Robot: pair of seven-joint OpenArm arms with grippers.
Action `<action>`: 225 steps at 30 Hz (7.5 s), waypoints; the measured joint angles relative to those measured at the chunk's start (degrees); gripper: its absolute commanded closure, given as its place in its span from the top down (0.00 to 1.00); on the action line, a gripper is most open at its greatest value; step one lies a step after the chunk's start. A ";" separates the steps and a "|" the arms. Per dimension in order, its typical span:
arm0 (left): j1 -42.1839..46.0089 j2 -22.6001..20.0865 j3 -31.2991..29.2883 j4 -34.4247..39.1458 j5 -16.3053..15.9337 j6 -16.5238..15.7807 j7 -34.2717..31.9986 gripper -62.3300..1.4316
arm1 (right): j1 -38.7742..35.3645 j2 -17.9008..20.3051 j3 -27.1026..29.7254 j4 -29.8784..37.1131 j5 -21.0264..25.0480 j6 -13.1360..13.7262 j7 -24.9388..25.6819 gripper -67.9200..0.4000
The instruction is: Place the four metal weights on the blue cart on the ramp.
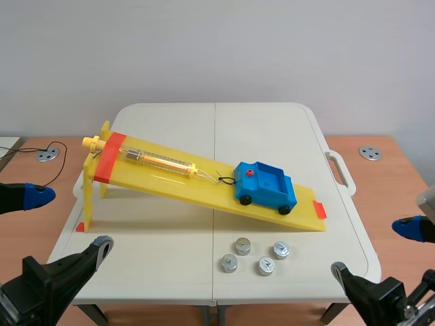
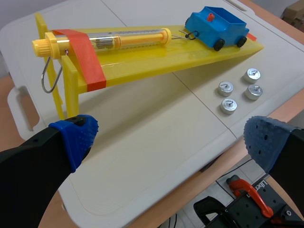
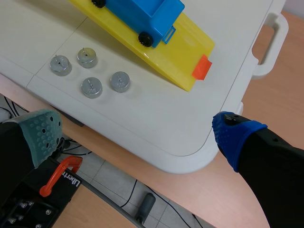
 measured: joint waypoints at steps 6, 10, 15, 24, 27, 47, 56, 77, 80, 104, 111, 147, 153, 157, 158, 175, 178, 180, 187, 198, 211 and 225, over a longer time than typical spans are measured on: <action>0.00 0.00 0.00 0.00 0.00 0.00 0.00 1.00 | 0.00 0.00 0.00 0.00 0.00 0.00 0.00 0.97; 0.00 0.00 0.00 0.00 0.00 0.00 0.00 1.00 | 0.00 0.00 0.00 0.00 0.00 0.00 0.00 0.97; 0.00 0.00 0.00 0.00 0.00 0.00 0.07 1.00 | 0.00 0.00 0.00 0.00 0.00 0.00 0.00 0.97; 0.00 0.28 0.00 0.00 0.00 0.00 3.08 1.00 | 0.00 0.00 0.00 0.00 0.00 0.00 -0.66 0.97; 0.00 0.33 0.00 0.00 0.00 0.00 3.74 1.00 | 0.00 0.00 0.00 0.00 0.00 0.00 -1.11 0.97; -1.29 2.60 0.00 0.00 0.00 0.00 6.47 0.09 | 6.86 -5.53 -4.11 0.00 -1.29 0.02 -9.75 0.97; -3.72 6.69 0.00 0.00 0.00 0.00 13.60 0.09 | 11.32 -10.47 -10.32 -0.22 -5.38 0.02 -9.97 0.74; -5.25 7.93 0.00 0.00 0.00 0.00 14.01 0.09 | 23.19 -18.80 -21.88 -12.61 -15.26 0.00 -11.91 0.61; -5.25 7.93 0.00 0.00 0.00 0.00 14.01 0.09 | 23.69 -18.93 -23.39 -13.57 -17.07 -0.02 -11.89 0.60; -5.25 7.93 0.00 0.00 0.00 0.00 14.01 0.09 | 28.26 -22.58 -28.94 -24.06 -23.17 -5.16 -11.15 0.58; -5.25 7.93 0.00 0.00 0.00 0.00 14.01 0.09 | 30.21 -23.06 -28.94 -28.15 -23.15 -5.22 -10.97 0.58; -5.25 7.93 0.00 0.00 0.00 0.00 14.01 0.09 | 34.93 -24.30 -31.52 -34.69 -23.15 -5.79 -7.52 0.31; -5.25 7.93 0.00 0.00 0.00 0.00 14.01 0.09 | 34.93 -24.30 -31.52 -34.69 -23.15 -5.81 -7.56 0.18; -5.25 7.93 0.00 0.00 0.00 0.00 14.01 0.09 | 34.93 -24.33 -31.52 -34.69 -23.12 -6.67 -7.98 0.11; -5.25 7.93 0.00 0.00 0.00 0.00 14.01 0.09 | 34.93 -24.33 -31.52 -34.69 -23.12 -7.26 -8.00 0.08; -5.25 7.93 0.00 0.00 0.00 0.00 14.01 0.09 | 34.45 -24.09 -31.54 -33.29 -24.83 -8.35 -8.39 0.02; -5.25 7.93 0.00 0.00 0.00 0.00 14.01 0.09 | 32.89 -22.53 -31.56 -29.29 -24.87 -8.37 -9.84 0.02; -5.25 7.93 0.00 0.00 0.00 0.00 14.01 0.09 | 31.41 -21.03 -31.54 -25.66 -24.72 -8.37 -10.45 0.02; -5.25 7.93 0.00 0.00 0.00 0.00 14.01 0.09 | 24.70 -16.35 -29.83 -13.51 -20.65 -8.35 -12.76 0.02; -5.25 7.93 0.00 0.00 0.00 0.00 14.01 0.09 | 16.79 -15.72 -15.23 0.59 -1.51 -7.67 -17.53 0.01; -5.25 7.93 0.00 0.00 0.00 0.00 14.03 0.09 | 23.50 -21.00 -0.17 0.94 5.64 -7.72 -20.04 0.01; -5.25 7.93 0.00 0.00 0.00 0.00 14.01 0.09 | 38.36 -27.69 -0.48 -17.59 5.68 -5.27 -20.24 0.01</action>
